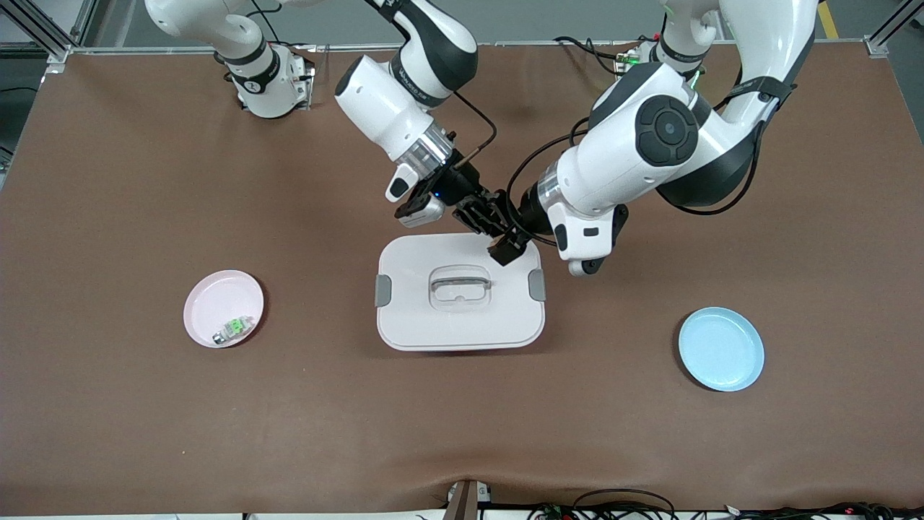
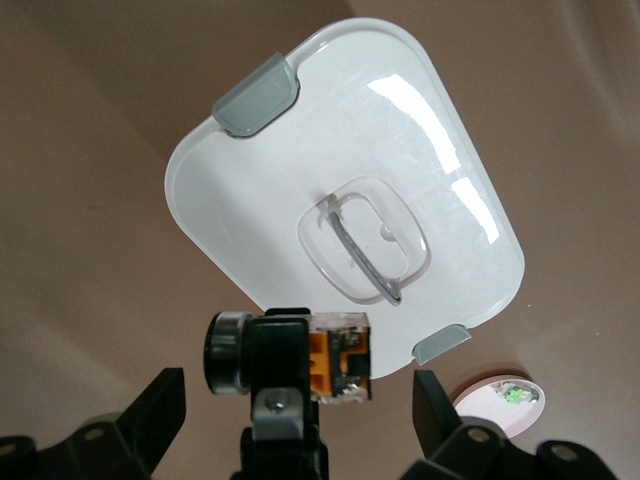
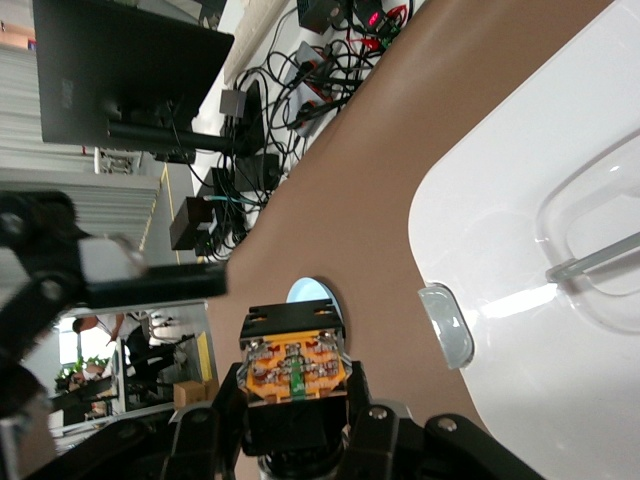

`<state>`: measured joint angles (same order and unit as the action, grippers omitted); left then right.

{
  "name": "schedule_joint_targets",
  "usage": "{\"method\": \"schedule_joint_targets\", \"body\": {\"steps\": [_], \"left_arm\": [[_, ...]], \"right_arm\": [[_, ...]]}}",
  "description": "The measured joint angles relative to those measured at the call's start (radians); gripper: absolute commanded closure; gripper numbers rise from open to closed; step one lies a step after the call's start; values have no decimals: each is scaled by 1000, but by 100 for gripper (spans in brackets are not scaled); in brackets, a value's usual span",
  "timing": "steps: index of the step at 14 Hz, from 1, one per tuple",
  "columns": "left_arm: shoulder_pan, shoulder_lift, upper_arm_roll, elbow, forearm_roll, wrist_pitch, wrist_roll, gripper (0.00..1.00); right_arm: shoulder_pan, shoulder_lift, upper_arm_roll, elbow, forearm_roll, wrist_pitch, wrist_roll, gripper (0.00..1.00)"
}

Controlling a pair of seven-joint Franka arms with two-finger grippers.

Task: Transfer orange switch to right arm and place
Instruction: 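Carry the switch with the right gripper while the left gripper withdraws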

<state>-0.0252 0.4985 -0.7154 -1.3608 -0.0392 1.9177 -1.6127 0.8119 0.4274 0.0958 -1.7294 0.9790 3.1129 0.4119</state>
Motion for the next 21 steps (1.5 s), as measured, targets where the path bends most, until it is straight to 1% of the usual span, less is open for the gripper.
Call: {"method": "schedule_joint_targets", "body": {"steps": [1,3,4,5,8,11,13,16,19,21], "left_arm": [[3,-2,6,4,9,0,2,0],[12,-9,18,9,47,-3,9,0],[20,-13,22,11,66,-4,12,0],[32,-19,24,12,80,-6,24,0],[99,-44,28,14,93,-32,134,0],[180,-69,31,15,95,-78,296,0],[231,-74,33,15,103,-90,386,0],[288,-77,33,15,149,-107,521,0],[341,-78,34,15,205,-135,676,0],[386,-78,35,15,225,-144,794,0]], "right_arm": [[-2,1,-4,0,0,-32,-38,100],[-23,0,-18,3,-3,-143,-132,100],[-40,-3,-28,6,-14,-210,-180,100],[-58,-6,-44,9,-52,-280,-213,100],[-101,-29,-104,27,-288,-521,-229,100],[-148,-83,-136,36,-471,-769,-237,100],[-188,-119,-142,37,-560,-914,-268,100],[-268,-167,-146,38,-678,-1129,-437,100],[-359,-212,-148,38,-766,-1266,-656,100],[-406,-234,-149,38,-829,-1322,-807,100]]}}
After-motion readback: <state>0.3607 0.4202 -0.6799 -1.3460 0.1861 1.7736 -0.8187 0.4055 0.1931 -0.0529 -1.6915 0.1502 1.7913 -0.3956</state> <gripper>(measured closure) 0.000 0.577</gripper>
